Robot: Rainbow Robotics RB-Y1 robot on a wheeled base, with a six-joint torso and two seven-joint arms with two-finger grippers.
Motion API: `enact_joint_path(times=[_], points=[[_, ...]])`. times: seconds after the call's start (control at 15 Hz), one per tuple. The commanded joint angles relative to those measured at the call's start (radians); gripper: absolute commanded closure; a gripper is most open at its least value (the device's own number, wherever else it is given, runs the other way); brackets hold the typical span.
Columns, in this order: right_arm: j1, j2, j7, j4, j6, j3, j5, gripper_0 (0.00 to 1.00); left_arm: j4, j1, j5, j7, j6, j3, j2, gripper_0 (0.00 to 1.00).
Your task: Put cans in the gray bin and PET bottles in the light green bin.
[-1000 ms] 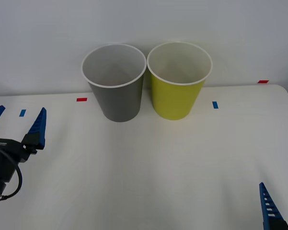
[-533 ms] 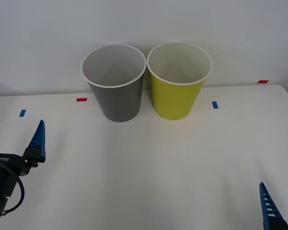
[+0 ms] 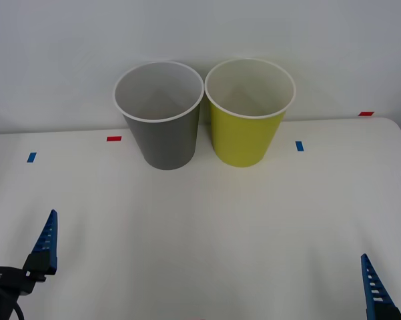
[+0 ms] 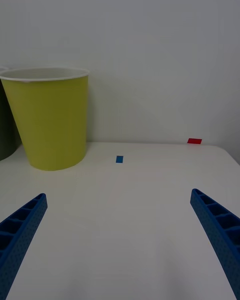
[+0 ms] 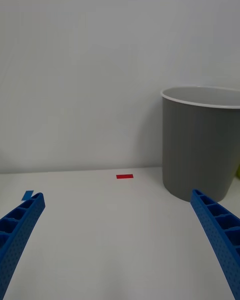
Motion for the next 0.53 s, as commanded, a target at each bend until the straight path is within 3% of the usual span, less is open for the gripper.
enact_joint_path(times=[0.07,0.53], points=[[0.000,0.000,0.000,0.000,0.000,0.000,0.000,0.00,0.007,0.115,-0.028,0.013,-0.057,-0.019,-0.003,0.00],[0.000,0.000,0.000,0.000,0.000,0.000,0.000,0.00,0.026,0.275,-0.097,0.001,-0.129,-0.027,-0.052,0.00]])
